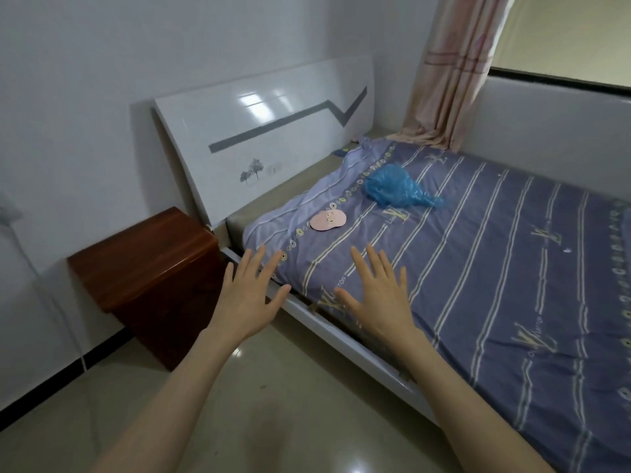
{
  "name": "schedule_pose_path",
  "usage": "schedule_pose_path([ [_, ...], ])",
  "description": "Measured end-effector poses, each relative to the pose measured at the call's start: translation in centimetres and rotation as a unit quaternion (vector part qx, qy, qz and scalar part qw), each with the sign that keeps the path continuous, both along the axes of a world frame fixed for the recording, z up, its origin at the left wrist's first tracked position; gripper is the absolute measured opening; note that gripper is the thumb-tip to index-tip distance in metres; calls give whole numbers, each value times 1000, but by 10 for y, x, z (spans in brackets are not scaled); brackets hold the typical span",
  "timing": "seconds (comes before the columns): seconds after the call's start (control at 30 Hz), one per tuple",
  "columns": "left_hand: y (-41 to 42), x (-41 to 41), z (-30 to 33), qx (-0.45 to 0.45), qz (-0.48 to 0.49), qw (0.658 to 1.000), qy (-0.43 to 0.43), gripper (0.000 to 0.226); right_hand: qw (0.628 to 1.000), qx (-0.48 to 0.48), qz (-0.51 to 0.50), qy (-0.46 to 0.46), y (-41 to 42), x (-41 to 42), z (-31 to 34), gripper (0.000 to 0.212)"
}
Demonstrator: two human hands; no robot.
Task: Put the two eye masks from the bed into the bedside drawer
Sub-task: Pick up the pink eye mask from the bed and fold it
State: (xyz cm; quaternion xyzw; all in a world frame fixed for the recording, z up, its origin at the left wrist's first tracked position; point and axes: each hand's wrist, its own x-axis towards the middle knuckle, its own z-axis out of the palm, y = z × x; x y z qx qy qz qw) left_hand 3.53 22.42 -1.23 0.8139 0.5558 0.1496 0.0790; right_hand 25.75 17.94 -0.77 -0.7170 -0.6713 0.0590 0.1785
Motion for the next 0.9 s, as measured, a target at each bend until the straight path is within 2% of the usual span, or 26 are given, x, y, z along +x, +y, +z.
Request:
schedule_pose_path([
  [0.6,343,27,-77,-92,-44,995,11,61,996,-73,-49,-15,319,48,-64,74],
  [0.9,451,81,-161,-176,-87,979,49,63,981,-174,-85,6,442,106,-163,73],
])
